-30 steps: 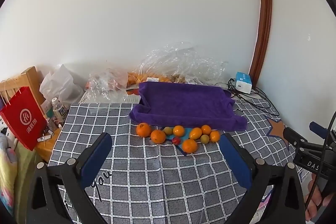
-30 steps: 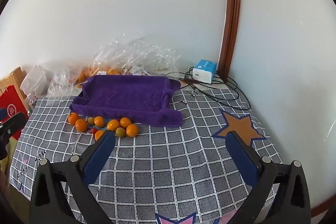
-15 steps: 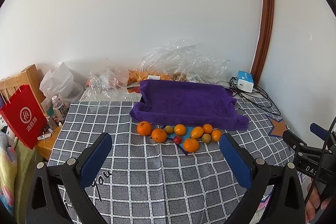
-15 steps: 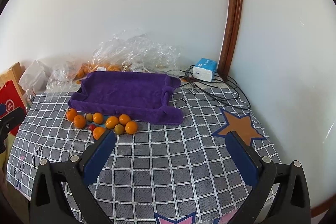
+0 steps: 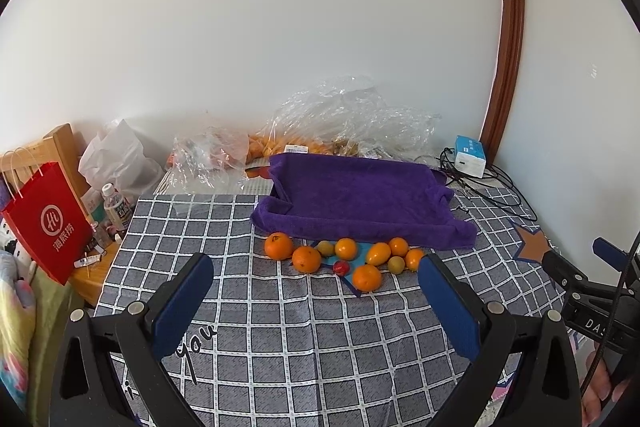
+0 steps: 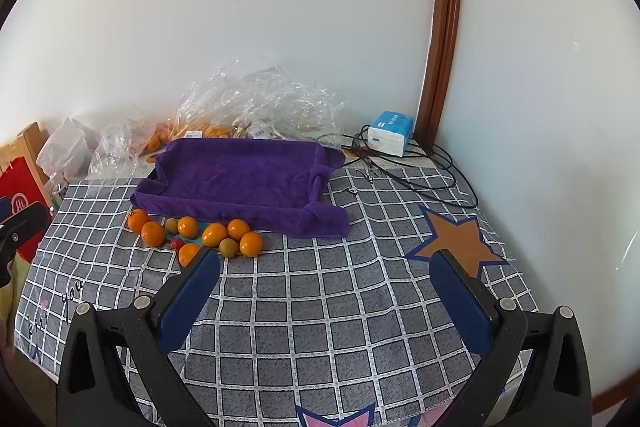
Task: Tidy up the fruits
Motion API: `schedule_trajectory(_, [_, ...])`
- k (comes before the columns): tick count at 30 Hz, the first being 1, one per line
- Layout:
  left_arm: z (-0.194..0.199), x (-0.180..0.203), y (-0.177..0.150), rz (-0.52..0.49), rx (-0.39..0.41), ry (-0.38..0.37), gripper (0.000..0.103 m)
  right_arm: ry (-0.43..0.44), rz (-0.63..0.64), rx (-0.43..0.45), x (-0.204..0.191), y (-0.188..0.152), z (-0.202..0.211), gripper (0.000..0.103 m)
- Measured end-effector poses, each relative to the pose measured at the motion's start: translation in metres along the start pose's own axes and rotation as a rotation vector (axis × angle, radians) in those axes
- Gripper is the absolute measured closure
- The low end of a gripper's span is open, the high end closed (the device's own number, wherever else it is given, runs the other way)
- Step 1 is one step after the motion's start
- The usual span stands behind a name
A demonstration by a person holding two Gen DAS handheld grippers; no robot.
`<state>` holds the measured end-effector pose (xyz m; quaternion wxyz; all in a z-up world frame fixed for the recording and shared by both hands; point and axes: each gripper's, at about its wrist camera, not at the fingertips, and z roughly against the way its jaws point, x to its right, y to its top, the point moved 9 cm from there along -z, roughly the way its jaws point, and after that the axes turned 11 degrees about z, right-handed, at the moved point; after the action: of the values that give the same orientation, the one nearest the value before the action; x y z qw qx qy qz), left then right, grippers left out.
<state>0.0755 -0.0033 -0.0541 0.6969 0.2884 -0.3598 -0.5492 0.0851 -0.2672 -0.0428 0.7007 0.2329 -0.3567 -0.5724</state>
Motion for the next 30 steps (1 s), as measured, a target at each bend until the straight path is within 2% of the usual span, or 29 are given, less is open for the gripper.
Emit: schedule_trajectory(30, [0.0008,-0.0073,0.0035,0.023,0.002,-0.006,0.0,-0.001,0.024,0.004,-0.0088,0.0009,0.0014,0.0])
